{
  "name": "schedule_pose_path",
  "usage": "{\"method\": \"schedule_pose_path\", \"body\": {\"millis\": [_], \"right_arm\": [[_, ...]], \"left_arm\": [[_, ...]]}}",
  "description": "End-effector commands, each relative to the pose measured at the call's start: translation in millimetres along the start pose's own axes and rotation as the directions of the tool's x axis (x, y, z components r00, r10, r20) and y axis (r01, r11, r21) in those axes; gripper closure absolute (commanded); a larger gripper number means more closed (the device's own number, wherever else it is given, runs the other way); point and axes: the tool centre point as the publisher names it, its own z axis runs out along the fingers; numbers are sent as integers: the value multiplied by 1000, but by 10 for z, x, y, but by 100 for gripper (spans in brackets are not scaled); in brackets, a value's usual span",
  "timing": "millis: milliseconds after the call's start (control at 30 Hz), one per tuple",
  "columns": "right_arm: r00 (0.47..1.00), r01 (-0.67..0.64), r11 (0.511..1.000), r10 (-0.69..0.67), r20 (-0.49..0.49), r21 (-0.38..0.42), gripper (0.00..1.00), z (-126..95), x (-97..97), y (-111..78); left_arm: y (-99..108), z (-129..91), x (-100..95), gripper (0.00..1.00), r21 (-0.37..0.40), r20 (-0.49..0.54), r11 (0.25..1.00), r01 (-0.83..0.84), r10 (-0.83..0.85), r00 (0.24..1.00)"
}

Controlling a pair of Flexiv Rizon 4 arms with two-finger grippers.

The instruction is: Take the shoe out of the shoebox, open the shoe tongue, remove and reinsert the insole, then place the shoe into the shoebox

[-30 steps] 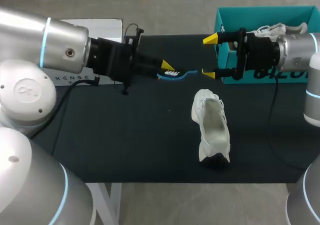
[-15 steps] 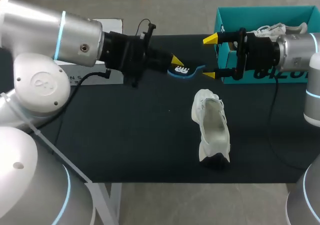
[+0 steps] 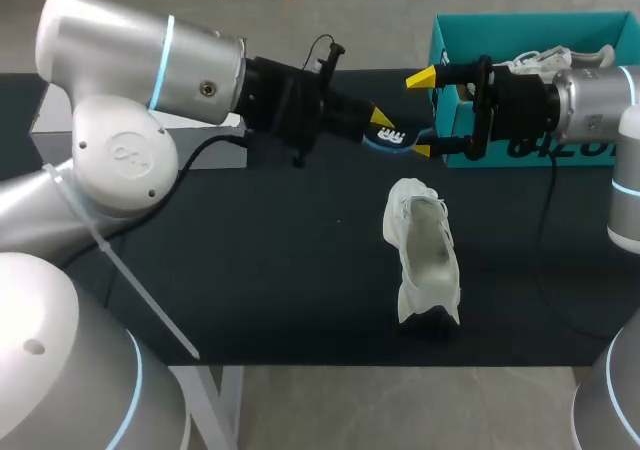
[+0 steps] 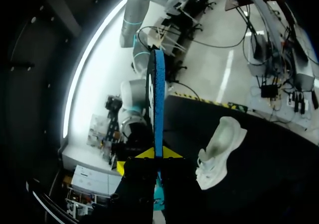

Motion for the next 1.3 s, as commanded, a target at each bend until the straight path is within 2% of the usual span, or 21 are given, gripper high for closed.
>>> {"method": "schedule_pose_path", "body": {"millis": [33,267,333,500,533,567,600,633,700,1300], "right_arm": [[1000,0,1000,0,-1,-3,0,10,-7,-4],[1000,0,1000,0,-1,-3,0,10,-7,-4],[1000,0,1000,0,-1,-3,3,10,-7,-4],[1000,0,1000,0,-1,-3,0,10,-7,-4],[1000,0,1000,0,-1,-3,4,10,-7,-4],[1000,0,1000,0,-1,-3,24,10,-7,-4],[1000,0,1000,0,-1,-3,54,10,-7,-4],[1000,0,1000,0,-1,-3,66,10,-7,-4],[1000,0,1000,0,-1,-3,100,10,-7,-4],[1000,0,1000,0,-1,-3,100,10,-7,-4]], "left_arm": [[-1,54,19,100,-10,2,1000,0,0,1000],[2,49,31,100,-24,-7,1000,-3,3,1000],[3,57,35,100,-28,-7,1000,-2,2,1000],[18,68,59,100,-32,-3,999,5,-5,1000],[22,69,60,100,-33,-4,999,5,-5,1000],[25,71,61,100,-33,-4,999,5,-6,1000],[28,72,60,100,-34,-2,999,6,-6,1000],[32,76,57,100,-35,-2,999,6,-6,1000],[35,91,51,100,-36,-3,999,4,-4,1000],[28,193,66,100,-29,-9,1000,6,-7,1000]]}}
